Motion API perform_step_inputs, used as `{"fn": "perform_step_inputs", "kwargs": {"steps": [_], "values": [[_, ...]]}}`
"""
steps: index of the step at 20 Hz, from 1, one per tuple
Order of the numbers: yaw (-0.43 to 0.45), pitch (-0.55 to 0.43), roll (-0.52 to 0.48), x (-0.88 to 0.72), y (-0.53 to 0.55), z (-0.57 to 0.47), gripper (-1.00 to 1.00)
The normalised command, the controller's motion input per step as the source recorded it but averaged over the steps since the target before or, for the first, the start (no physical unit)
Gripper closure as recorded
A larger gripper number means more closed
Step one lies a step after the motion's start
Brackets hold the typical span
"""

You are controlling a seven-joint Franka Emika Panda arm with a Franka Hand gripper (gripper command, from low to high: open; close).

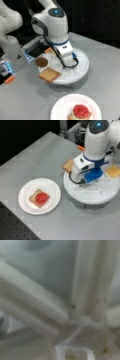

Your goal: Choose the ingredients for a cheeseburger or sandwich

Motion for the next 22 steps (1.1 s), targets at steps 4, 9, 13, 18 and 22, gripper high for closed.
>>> {"fn": "perform_step_inputs", "kwargs": {"steps": [4,9,13,18,22], "values": [[0.060,0.057,-0.011,-0.10,0.01,-0.04,-1.00],[0.036,0.080,-0.016,-0.08,0.05,0.02,-1.00],[-0.002,0.096,-0.001,-0.03,0.08,0.02,-1.00],[-0.041,0.106,-0.005,-0.02,0.11,0.04,-1.00],[-0.058,0.110,0.002,0.00,0.13,0.04,-1.00]]}}
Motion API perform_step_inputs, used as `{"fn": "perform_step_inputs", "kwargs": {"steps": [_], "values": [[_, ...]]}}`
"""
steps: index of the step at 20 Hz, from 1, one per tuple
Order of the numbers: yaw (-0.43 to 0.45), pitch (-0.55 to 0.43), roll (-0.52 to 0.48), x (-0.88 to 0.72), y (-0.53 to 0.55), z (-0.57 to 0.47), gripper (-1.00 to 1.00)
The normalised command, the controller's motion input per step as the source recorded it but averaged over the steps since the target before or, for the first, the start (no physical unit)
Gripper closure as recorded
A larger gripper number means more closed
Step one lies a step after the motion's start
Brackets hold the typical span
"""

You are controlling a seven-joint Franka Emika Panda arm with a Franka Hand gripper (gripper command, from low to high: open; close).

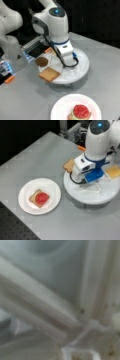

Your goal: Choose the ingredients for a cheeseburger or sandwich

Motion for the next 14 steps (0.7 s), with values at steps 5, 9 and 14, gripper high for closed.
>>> {"fn": "perform_step_inputs", "kwargs": {"steps": [5,9,14], "values": [[-0.064,0.113,0.005,0.00,0.14,0.05,-1.00],[-0.064,0.117,-0.007,0.00,0.16,0.07,-1.00],[-0.061,0.136,-0.041,0.01,0.14,0.13,-1.00]]}}
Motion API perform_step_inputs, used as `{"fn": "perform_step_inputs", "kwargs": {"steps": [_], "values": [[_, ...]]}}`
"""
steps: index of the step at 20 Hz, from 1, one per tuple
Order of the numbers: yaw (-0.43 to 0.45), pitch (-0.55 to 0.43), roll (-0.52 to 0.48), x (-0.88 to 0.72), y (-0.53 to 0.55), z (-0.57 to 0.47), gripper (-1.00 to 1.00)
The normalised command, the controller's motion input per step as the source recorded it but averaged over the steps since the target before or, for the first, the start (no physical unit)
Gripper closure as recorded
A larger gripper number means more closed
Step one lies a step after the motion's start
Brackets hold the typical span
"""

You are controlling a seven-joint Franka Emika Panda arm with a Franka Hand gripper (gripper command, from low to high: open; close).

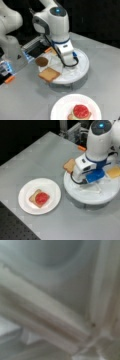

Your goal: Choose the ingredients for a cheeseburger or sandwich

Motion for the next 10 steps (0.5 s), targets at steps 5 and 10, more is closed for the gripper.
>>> {"fn": "perform_step_inputs", "kwargs": {"steps": [5,10], "values": [[-0.030,0.162,-0.071,0.01,0.11,0.23,-1.00],[0.000,0.154,-0.098,0.05,0.06,0.26,-1.00]]}}
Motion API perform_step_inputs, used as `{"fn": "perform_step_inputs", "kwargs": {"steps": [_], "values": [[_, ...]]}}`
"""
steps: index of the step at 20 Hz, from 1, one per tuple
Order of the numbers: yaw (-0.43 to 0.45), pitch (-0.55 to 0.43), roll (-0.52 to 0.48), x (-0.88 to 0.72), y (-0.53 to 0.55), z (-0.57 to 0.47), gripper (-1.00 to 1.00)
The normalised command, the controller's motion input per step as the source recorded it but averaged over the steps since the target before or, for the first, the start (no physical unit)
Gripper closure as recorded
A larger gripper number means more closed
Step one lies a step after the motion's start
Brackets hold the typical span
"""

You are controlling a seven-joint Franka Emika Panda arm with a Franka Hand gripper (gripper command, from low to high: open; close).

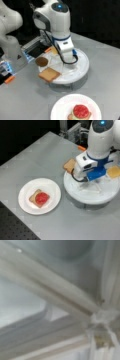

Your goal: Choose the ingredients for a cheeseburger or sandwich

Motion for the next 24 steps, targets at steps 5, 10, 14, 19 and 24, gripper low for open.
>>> {"fn": "perform_step_inputs", "kwargs": {"steps": [5,10,14,19,24], "values": [[-0.048,0.159,-0.150,0.06,0.00,0.29,-1.00],[-0.162,0.219,-0.103,0.04,-0.15,0.38,-1.00],[-0.364,0.159,0.077,0.00,-0.31,0.29,-1.00],[-0.323,0.059,0.092,0.03,-0.26,0.19,-1.00],[-0.413,0.047,0.204,-0.02,-0.11,0.20,-1.00]]}}
